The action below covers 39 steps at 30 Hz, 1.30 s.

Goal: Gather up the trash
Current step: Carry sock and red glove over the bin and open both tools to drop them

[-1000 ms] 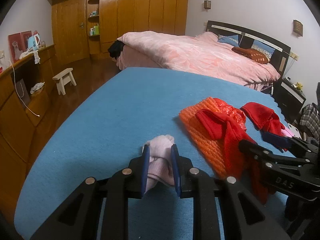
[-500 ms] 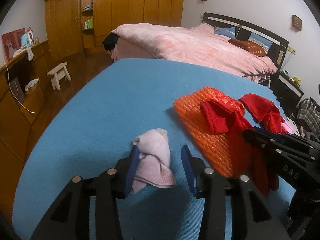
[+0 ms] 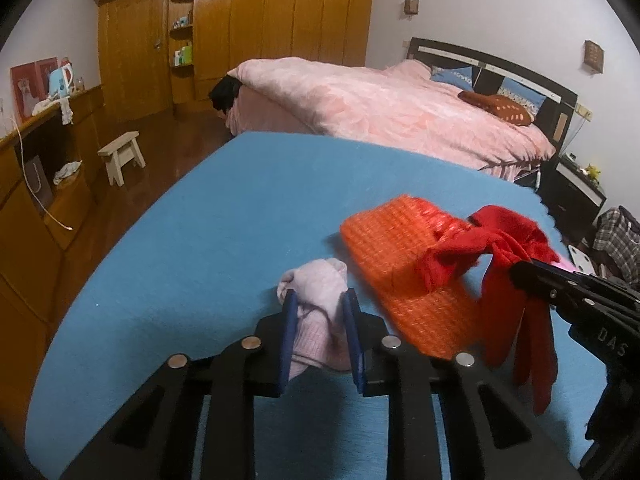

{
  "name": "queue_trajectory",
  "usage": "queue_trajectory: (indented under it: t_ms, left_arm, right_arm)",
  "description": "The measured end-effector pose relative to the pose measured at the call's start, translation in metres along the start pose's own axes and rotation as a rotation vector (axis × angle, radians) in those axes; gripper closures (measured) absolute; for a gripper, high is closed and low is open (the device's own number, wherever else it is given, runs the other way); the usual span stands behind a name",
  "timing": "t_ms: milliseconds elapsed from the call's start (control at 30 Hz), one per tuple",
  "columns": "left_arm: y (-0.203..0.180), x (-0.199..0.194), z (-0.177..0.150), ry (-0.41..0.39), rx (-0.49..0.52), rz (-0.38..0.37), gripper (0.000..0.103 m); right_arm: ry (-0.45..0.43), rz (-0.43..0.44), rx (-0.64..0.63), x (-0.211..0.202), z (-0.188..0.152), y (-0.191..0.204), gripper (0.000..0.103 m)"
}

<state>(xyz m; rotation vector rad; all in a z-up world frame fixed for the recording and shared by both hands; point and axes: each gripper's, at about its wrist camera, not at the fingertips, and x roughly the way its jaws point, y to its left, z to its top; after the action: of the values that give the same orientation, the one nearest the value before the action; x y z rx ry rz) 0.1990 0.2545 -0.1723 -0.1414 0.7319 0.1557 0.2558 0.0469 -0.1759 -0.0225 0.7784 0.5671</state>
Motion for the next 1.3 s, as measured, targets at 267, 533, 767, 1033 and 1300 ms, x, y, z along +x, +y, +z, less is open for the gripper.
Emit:
queue_trajectory:
  t_ms: [267,533,767,1033,1300]
  left_arm:
    - [-0.019,-0.021,0.008,-0.035,0.015,-0.033,0.08]
    - [-0.045,-0.04,0.017,-0.064,0.044,-0.066,0.08]
    - [-0.073,-0.053,0.02,-0.08,0.07,-0.097,0.08]
    - [-0.109,-0.069,0.023,-0.111,0.101,-0.148,0.08]
    - [-0.149,-0.083,0.027,-0.134,0.135,-0.199,0.08]
  right_arm:
    - [-0.041,-0.009,0.034,-0.031,0.003,-0.014,0.09]
    - [-0.088,-0.031,0.053,-0.069,0.0,-0.03,0.09]
    - [-0.122,-0.057,0.073,-0.102,-0.004,-0.046,0.09]
    - [-0.171,-0.09,0.092,-0.141,-0.009,-0.062,0.09]
    - [-0.202,-0.144,0.122,-0.177,-0.018,-0.09,0.09]
